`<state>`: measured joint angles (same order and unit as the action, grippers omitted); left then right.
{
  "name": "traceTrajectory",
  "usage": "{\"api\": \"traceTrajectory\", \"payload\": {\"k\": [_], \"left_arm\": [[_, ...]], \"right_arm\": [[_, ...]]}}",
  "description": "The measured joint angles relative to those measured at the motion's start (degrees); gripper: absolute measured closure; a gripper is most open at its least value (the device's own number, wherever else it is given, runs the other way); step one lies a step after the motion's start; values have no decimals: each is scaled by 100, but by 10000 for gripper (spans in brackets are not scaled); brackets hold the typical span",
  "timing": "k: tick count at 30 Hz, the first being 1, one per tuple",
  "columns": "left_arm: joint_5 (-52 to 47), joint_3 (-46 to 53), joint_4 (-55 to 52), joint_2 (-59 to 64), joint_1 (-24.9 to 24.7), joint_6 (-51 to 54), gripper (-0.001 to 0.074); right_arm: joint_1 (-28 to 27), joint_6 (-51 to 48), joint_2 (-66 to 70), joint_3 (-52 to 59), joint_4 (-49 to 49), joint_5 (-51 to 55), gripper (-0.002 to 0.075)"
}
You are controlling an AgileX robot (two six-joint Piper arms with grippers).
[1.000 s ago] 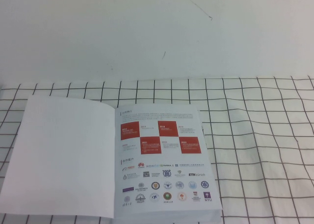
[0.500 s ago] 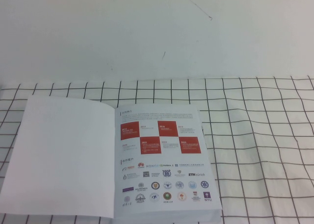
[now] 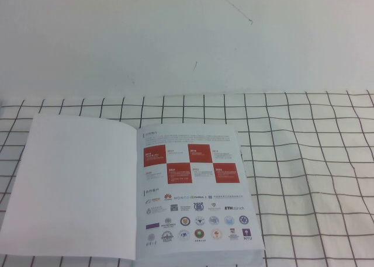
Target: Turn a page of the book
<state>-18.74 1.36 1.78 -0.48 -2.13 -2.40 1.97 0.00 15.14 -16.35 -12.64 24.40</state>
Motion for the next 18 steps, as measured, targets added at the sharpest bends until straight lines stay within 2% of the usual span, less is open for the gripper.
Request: {"api": "traceTrajectory", "payload": {"k": [4, 9, 12, 18], "left_arm": [[-4, 0, 0, 0, 0, 0, 738], [-13, 0, 0, 0, 0, 0, 738], [-13, 0, 0, 0, 0, 0, 738], [-17, 0, 0, 0, 0, 0, 738]], "right_arm": [[-449, -56, -669, 595, 109, -181, 726], [-831, -653, -1486, 1390, 527, -171, 726], [-929, -771, -1562, 1742, 767, -184, 726], [-950, -826, -1590, 1784, 950, -252, 726]]}}
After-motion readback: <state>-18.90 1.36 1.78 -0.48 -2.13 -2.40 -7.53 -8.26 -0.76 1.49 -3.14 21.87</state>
